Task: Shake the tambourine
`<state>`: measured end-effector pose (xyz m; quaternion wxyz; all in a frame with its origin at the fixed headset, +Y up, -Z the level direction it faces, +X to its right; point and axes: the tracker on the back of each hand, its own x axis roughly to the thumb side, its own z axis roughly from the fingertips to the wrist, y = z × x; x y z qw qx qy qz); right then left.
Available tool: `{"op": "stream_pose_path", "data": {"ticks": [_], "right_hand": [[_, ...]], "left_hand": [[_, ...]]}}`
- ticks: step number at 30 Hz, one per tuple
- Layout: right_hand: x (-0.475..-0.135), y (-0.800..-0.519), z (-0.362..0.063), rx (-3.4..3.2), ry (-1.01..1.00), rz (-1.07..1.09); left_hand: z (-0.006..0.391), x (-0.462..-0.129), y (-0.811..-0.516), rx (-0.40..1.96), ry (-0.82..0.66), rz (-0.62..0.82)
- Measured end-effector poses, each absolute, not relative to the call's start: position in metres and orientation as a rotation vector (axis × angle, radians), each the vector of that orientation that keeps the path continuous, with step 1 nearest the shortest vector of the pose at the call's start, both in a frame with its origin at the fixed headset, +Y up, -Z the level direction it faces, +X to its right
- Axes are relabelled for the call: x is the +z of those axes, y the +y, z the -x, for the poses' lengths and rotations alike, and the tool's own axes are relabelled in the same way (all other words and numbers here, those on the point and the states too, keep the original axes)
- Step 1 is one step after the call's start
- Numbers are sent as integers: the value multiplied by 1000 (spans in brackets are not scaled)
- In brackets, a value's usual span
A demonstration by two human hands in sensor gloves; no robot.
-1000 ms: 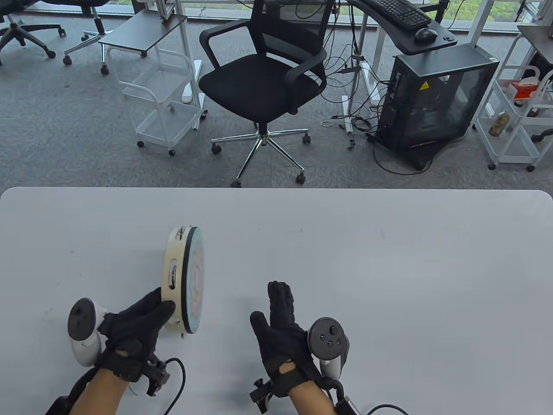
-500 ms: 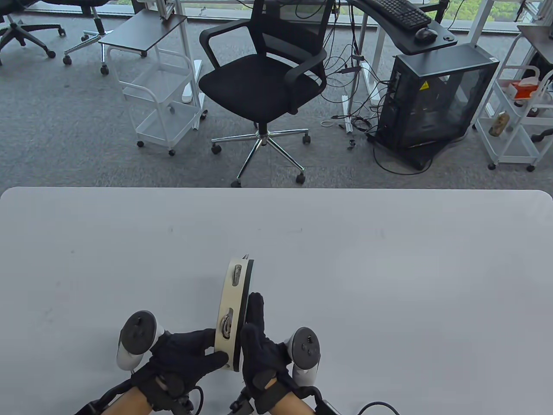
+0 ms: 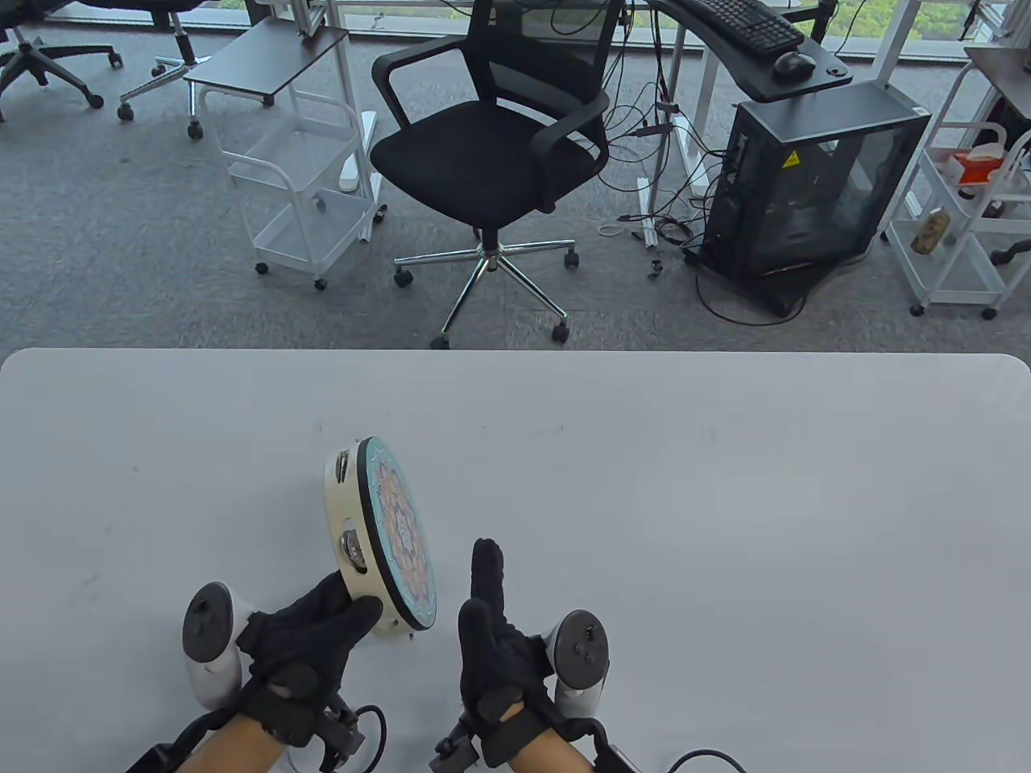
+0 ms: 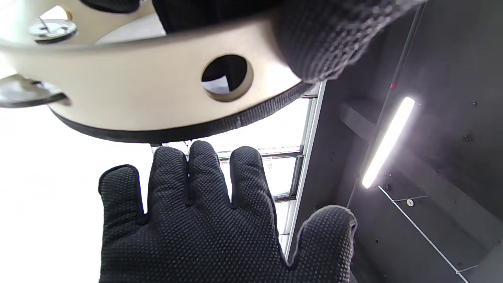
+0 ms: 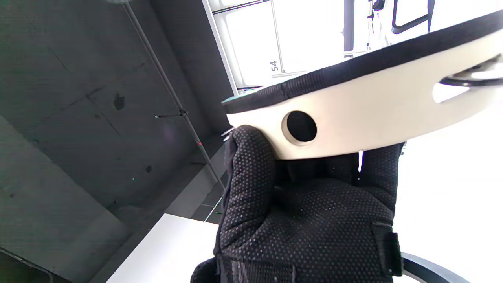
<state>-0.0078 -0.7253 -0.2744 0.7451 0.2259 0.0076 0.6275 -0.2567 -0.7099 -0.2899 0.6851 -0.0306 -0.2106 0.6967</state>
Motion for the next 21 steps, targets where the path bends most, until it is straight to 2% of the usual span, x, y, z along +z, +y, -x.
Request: {"op": "stream_pose_path", "data": {"ticks": [2, 5, 6, 7, 14, 21], "right_hand": [[-274, -726, 10, 1375, 22, -501], [-272, -725, 18, 1378, 83, -562], [-267, -725, 14, 1394, 97, -587], [-268, -723, 15, 1402, 65, -567], [-267, -720, 17, 1407, 54, -589], [-271, -722, 13, 1411, 60, -561]], "left_hand": [[248, -288, -708, 1526, -553, 111], [217, -281, -702, 1331, -835, 360], [217, -276, -700, 1261, -833, 365], [215, -276, -697, 1288, -836, 297], [219, -276, -696, 1288, -843, 298], [226, -282, -700, 1318, -762, 293]]}}
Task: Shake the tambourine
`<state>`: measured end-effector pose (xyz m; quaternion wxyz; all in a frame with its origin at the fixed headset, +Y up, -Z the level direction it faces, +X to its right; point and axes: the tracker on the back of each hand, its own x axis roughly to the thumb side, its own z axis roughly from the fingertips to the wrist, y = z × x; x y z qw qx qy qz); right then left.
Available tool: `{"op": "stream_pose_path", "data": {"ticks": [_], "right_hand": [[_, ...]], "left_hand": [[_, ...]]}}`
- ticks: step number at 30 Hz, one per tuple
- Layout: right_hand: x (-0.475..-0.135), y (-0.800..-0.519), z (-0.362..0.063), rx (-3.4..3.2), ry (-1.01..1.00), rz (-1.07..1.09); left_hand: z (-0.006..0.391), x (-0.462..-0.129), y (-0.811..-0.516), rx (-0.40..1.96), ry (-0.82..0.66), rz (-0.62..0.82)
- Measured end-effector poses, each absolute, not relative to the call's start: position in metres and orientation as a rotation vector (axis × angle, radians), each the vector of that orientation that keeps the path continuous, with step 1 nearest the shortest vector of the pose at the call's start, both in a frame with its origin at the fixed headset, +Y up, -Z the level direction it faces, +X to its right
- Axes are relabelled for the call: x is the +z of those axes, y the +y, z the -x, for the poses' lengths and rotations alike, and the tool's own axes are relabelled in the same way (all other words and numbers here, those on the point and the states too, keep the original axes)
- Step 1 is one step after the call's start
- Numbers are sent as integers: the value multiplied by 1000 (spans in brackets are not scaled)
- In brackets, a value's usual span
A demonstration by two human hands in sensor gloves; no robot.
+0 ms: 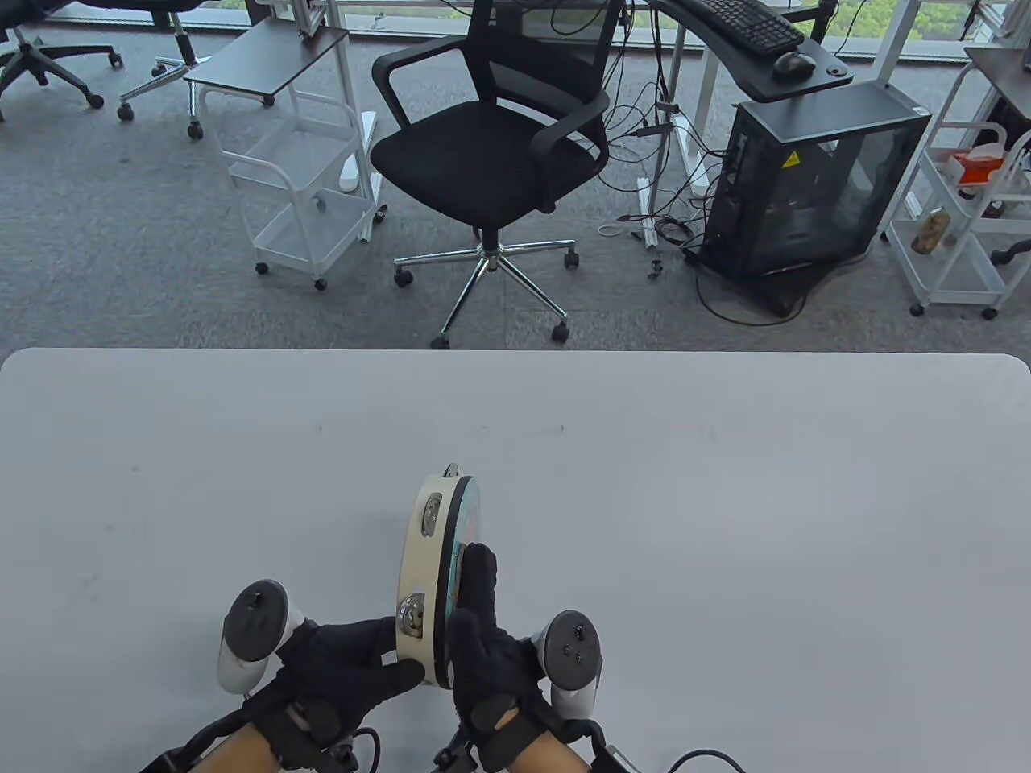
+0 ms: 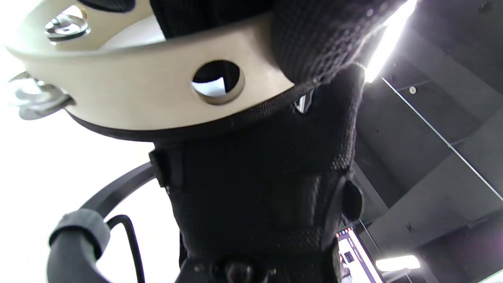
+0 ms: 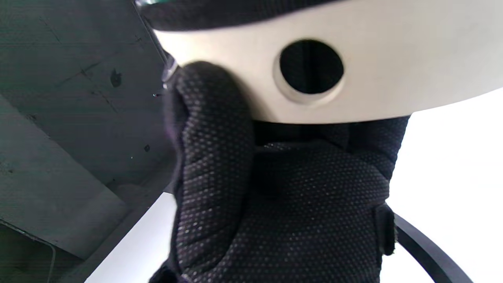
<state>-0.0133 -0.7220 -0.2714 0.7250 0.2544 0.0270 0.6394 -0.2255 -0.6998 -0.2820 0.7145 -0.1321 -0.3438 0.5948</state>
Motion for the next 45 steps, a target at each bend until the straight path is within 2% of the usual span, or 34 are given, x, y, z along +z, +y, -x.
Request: {"op": "stream_pose_path", "data": {"ticks": [9, 12, 14, 15, 17, 19, 31, 37, 41, 43, 45], "right_hand": [[-272, -720, 8, 1413, 22, -543], [-272, -719, 10, 1412, 30, -545], [-271, -719, 15, 1419, 53, -574], [-266, -720, 16, 1433, 71, -591], [-267, -720, 14, 1394, 28, -540], [-266, -719, 14, 1404, 61, -566], [-271, -717, 8, 1448, 9, -534], [-273, -718, 3, 1451, -13, -501], [-273, -718, 5, 1452, -14, -508], [-272, -718, 8, 1456, -4, -521], [-271, -719, 14, 1458, 20, -559]], "left_hand": [[247, -290, -697, 1381, -657, 190], [238, -285, -695, 1359, -741, 222], [220, -278, -692, 1279, -892, 333], [216, -276, -691, 1232, -907, 365], [215, -272, -690, 1238, -886, 294], [217, -274, -691, 1226, -902, 308], [226, -278, -695, 1333, -803, 259], [248, -287, -694, 1400, -667, 140], [252, -288, -695, 1443, -643, 121], [245, -285, -695, 1429, -679, 138], [230, -281, -694, 1384, -785, 214]]}}
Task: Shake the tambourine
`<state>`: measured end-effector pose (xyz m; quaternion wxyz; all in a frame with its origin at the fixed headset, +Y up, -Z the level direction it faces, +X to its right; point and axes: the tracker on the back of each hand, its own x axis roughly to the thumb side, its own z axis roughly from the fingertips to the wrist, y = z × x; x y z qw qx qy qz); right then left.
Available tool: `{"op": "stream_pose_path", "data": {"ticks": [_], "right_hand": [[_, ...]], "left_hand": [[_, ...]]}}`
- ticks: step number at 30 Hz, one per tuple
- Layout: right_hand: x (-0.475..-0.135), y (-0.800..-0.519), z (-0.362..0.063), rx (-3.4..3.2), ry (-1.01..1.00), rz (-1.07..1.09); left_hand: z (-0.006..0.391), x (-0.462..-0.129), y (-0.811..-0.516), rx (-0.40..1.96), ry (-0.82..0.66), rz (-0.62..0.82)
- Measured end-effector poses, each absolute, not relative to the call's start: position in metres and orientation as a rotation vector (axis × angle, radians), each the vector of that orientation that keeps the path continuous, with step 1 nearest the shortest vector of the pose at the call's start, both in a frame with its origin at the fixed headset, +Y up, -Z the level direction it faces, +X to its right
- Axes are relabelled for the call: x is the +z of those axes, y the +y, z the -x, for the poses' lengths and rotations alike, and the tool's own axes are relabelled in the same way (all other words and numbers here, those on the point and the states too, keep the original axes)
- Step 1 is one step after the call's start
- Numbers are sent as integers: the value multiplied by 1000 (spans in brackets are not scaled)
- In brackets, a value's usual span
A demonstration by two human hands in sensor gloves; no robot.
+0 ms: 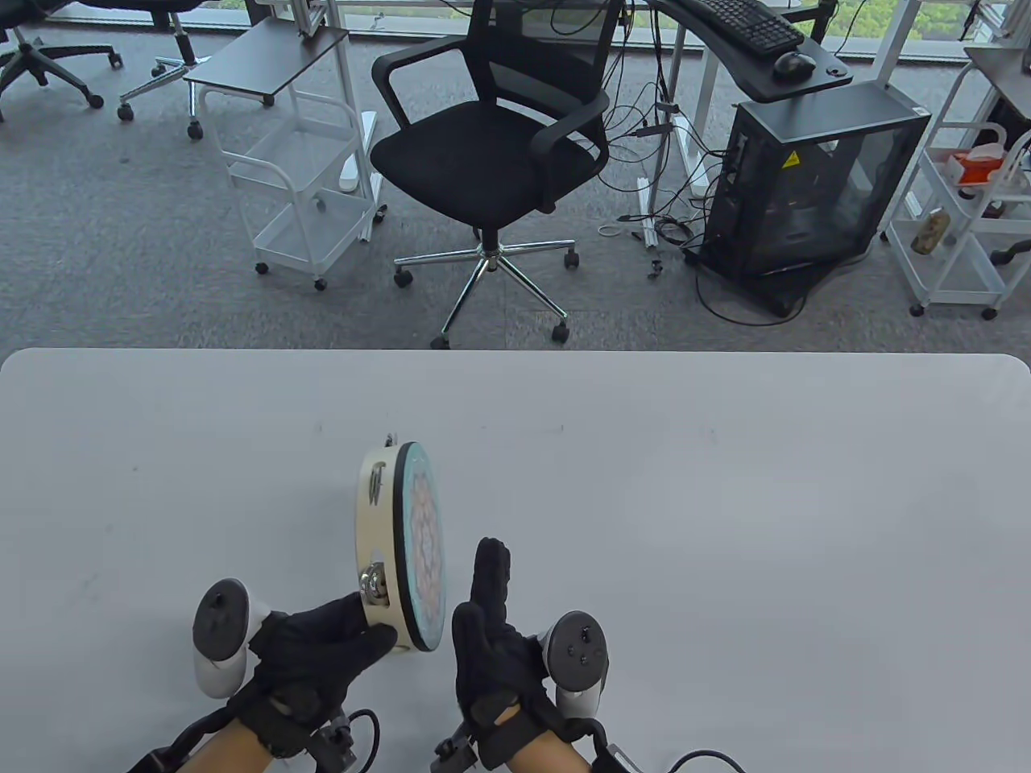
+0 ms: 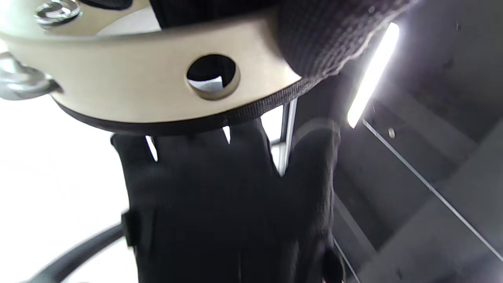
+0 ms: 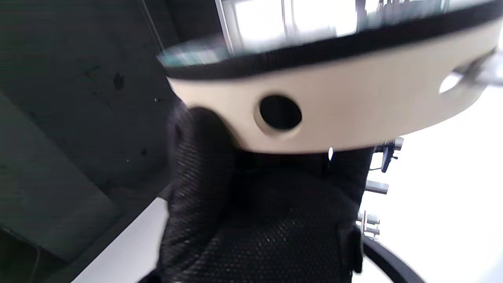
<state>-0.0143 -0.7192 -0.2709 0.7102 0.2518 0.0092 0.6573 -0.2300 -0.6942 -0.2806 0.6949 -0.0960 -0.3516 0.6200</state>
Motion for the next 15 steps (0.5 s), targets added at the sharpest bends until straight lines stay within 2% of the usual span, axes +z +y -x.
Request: {"op": "stream_pose_path", "data": {"ticks": [1, 2, 4, 6, 15], "right_hand": [[-269, -720, 20, 1457, 48, -597], [-265, -721, 14, 1450, 25, -562], [-267, -722, 14, 1410, 3, -525], [-266, -721, 16, 1429, 60, -568], [-268, -721, 15, 1429, 35, -550]], "left_hand": [[217, -276, -694, 1317, -890, 316], [216, -273, -696, 1269, -904, 384], [216, -273, -694, 1330, -836, 272], [216, -274, -694, 1290, -895, 335], [217, -274, -694, 1292, -862, 302]]}}
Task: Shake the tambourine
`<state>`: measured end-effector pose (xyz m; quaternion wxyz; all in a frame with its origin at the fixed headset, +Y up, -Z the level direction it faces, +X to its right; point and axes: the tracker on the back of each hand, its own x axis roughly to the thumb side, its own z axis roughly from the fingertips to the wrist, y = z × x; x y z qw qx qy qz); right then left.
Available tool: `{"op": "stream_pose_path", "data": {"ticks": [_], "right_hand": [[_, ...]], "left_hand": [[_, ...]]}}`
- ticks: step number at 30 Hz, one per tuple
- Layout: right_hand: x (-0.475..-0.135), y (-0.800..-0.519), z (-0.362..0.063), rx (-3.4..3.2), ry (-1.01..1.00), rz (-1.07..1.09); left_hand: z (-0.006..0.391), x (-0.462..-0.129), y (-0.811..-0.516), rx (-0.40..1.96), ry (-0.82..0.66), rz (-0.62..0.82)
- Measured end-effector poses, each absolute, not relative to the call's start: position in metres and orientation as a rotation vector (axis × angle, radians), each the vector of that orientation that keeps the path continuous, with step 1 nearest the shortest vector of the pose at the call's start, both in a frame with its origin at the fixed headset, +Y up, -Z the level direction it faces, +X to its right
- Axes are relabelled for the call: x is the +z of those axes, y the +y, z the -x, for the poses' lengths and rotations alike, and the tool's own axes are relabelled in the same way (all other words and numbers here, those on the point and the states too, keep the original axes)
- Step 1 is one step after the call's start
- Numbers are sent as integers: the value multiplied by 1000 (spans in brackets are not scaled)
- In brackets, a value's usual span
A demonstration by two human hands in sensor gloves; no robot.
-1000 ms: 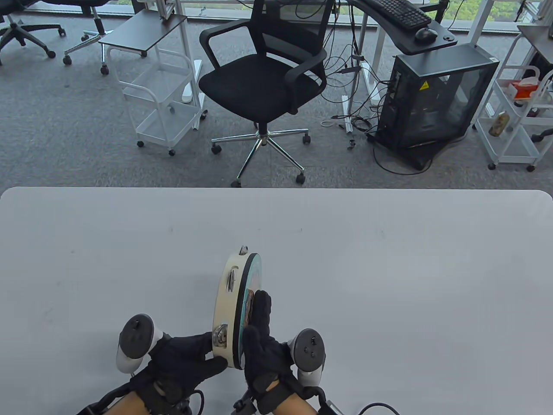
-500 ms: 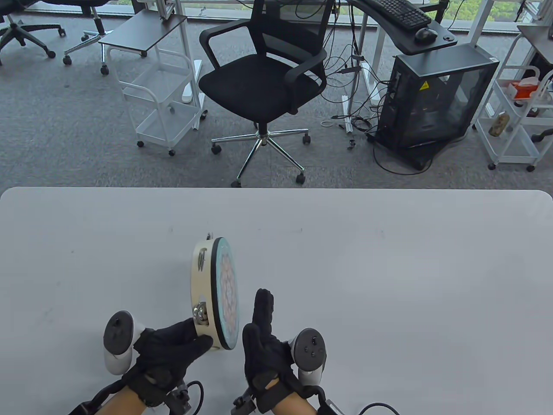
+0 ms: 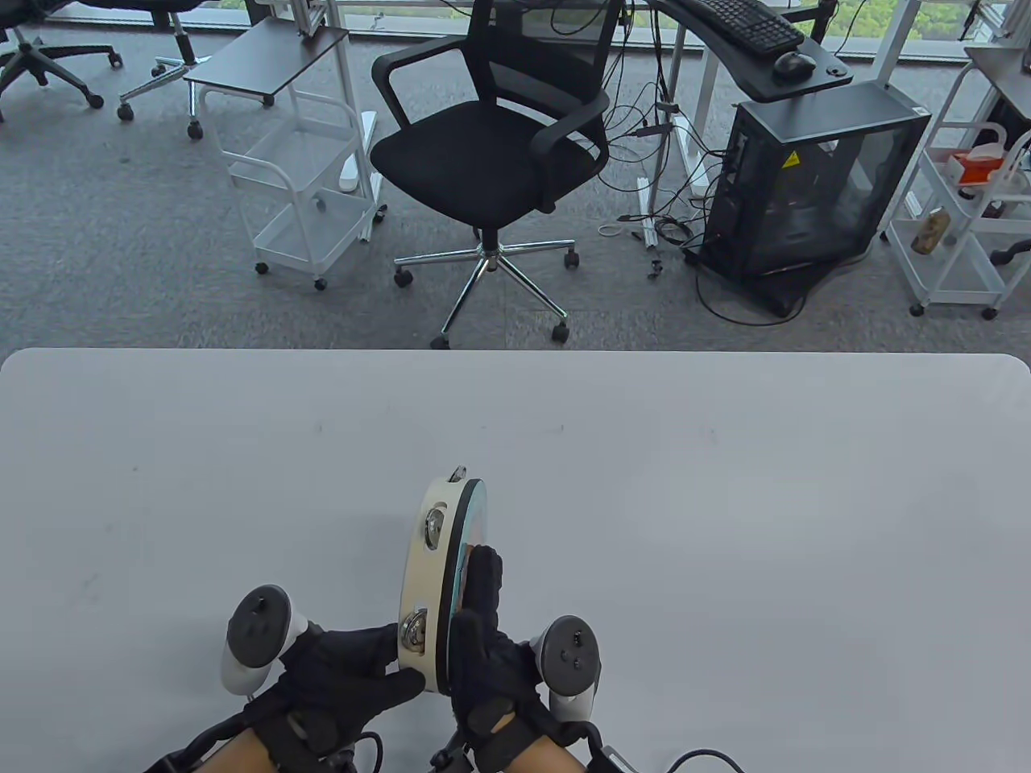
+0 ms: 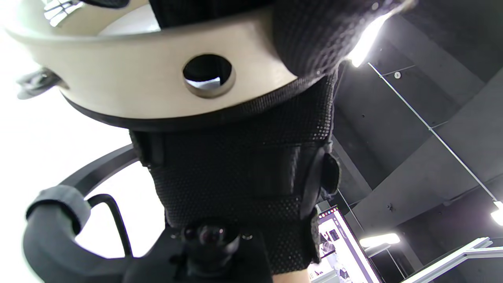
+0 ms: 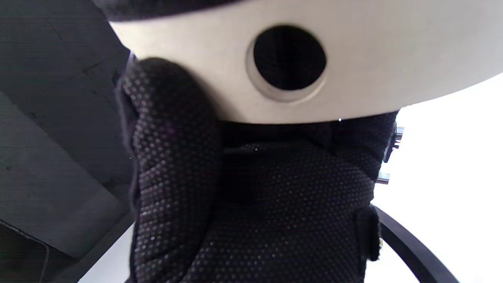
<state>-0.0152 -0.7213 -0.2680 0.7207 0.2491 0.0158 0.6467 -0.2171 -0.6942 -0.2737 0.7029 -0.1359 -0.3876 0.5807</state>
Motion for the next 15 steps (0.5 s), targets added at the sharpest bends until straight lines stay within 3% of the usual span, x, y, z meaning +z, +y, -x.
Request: {"op": "stream_pose_path", "data": {"ticks": [15], "right_hand": [[-275, -720, 1, 1418, -21, -489]], "left_hand": [[243, -285, -694, 1410, -692, 160]]}}
